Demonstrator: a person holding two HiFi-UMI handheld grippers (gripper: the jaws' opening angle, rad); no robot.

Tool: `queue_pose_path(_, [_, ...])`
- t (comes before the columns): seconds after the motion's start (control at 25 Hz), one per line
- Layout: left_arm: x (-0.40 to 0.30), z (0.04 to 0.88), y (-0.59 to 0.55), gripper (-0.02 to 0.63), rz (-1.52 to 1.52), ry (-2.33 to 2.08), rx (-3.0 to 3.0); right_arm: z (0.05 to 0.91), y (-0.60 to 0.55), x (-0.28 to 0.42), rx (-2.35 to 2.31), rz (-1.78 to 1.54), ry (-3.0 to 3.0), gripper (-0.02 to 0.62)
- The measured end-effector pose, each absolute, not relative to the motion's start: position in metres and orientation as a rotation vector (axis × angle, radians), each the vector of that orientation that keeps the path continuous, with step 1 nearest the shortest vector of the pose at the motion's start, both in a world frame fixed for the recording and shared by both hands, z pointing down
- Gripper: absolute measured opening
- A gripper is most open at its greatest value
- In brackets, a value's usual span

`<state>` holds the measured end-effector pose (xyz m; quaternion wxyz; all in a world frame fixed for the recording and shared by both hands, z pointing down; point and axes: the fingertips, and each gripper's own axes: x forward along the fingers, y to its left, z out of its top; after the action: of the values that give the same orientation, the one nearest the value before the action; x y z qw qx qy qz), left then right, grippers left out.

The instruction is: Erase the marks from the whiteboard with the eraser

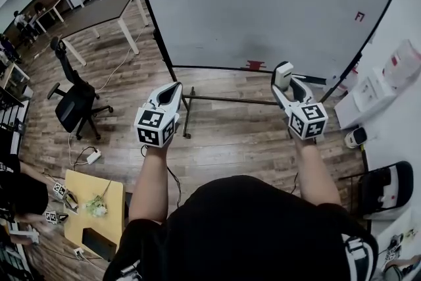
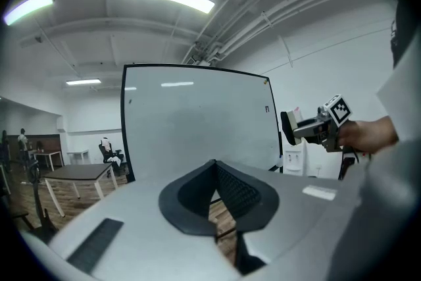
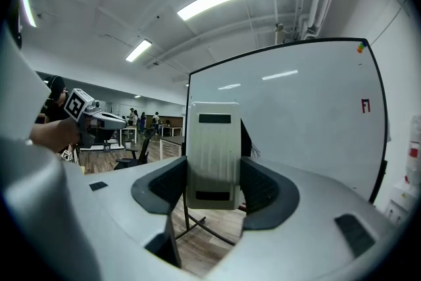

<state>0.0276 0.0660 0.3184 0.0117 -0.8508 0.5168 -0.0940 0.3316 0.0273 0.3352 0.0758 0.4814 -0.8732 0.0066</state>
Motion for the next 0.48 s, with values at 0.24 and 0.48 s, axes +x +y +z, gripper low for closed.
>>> queue_pose_path(0.24, [0.033,0.321,0.072,0.011,-0.295,1.627,-2.648,0.341,0.029,0.335,1.414,0.030,-2.621,0.245])
queue_pose_path(0.48, [0.039,0.325,0.076,0.011,-0.297,1.641,-2.639,0.343,0.029,0.336,1.380,0.020,-2.629,0.245])
